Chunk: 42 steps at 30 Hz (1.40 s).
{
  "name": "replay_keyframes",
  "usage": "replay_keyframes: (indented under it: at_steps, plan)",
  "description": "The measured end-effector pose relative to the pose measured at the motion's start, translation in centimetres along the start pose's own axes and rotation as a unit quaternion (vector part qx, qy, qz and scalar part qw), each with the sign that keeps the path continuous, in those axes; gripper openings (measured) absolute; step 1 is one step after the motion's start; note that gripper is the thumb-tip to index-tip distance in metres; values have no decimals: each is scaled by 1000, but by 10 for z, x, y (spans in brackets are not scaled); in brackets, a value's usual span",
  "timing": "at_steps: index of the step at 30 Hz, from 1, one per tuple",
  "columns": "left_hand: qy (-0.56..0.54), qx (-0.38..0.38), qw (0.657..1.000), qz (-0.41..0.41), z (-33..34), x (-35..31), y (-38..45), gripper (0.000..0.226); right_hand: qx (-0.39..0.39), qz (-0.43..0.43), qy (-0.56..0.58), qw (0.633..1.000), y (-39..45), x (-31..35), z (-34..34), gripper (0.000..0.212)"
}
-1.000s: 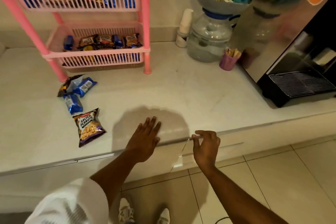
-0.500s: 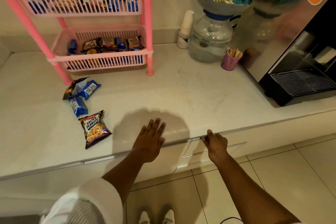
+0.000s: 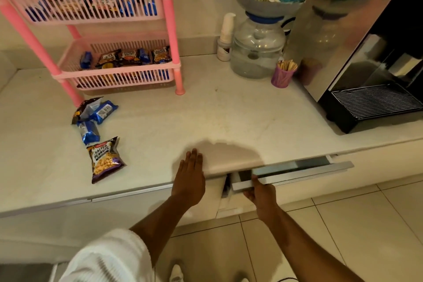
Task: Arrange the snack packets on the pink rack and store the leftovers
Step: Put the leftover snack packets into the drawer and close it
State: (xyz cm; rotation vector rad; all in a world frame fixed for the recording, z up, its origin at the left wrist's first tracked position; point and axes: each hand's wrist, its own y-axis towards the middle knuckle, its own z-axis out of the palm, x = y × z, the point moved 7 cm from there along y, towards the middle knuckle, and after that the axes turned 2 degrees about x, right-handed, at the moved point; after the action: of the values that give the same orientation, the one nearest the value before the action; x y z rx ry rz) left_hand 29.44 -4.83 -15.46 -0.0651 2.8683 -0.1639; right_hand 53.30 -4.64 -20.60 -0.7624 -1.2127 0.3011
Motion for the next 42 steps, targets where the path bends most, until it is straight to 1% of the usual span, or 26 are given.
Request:
replay_keyframes:
  at_steps: [3,4,5,6,7,8,9,11,13,15,16,17,18,21,23,25,28,32,33,37,42]
  plan:
    - [0,-20,999,-41,6,-16,-5,70,37,34,-9,999,-13,-7,-18,28]
    - [-15,-25,998,-51,8,-24,-8,73,53,42,-46,997,-18,-8,-27,26]
    - [-27,-29,998,-53,11,-34,-12,75,62,43,-109,991,-22,-8,-39,26]
    - [-39,-34,998,-46,13,-45,-18,75,60,29,-198,978,-25,-5,-52,27]
    - [-57,-40,997,-34,18,-58,-25,74,49,-11,-303,952,-27,3,-67,28]
    - [-87,-42,995,-24,22,-72,-35,73,30,-73,-402,912,-30,17,-81,29]
    - [-123,-39,992,-16,28,-85,-46,70,14,-148,-477,866,-33,33,-91,27]
    - [-185,-28,982,2,40,-106,-67,57,4,-289,-536,793,-41,65,-103,19]
    - [-200,-20,979,19,48,-123,-82,45,12,-390,-574,720,-43,89,-114,3]
    - [-202,-41,977,46,47,-139,-87,32,26,-437,-637,635,-36,99,-124,16]
    - [-192,-45,979,57,45,-144,-87,26,39,-437,-662,607,-30,100,-130,21]
    - [-178,-44,981,60,44,-151,-86,21,55,-428,-683,590,-24,99,-138,25]
    - [-165,-38,984,52,44,-152,-84,19,74,-414,-697,581,-21,97,-145,29]
    - [-150,-18,989,3,42,-148,-81,20,105,-405,-703,574,-15,89,-157,37]
    - [-139,-1,990,-9,41,-150,-80,19,108,-410,-699,577,-16,89,-161,35]
    - [-131,24,991,-17,43,-153,-82,19,113,-411,-688,587,-19,90,-163,30]
    - [-142,62,987,-29,49,-153,-85,19,128,-408,-679,597,-22,91,-168,26]
    - [-158,117,980,-35,56,-154,-88,13,159,-377,-704,581,-22,87,-175,30]
    - [-158,127,979,-35,57,-154,-90,12,163,-366,-707,583,-22,86,-177,30]
    - [-159,142,977,-31,62,-157,-97,11,166,-341,-687,621,-24,85,-187,28]
    - [-151,131,979,-31,64,-158,-102,13,168,-309,-688,635,-26,82,-190,28]
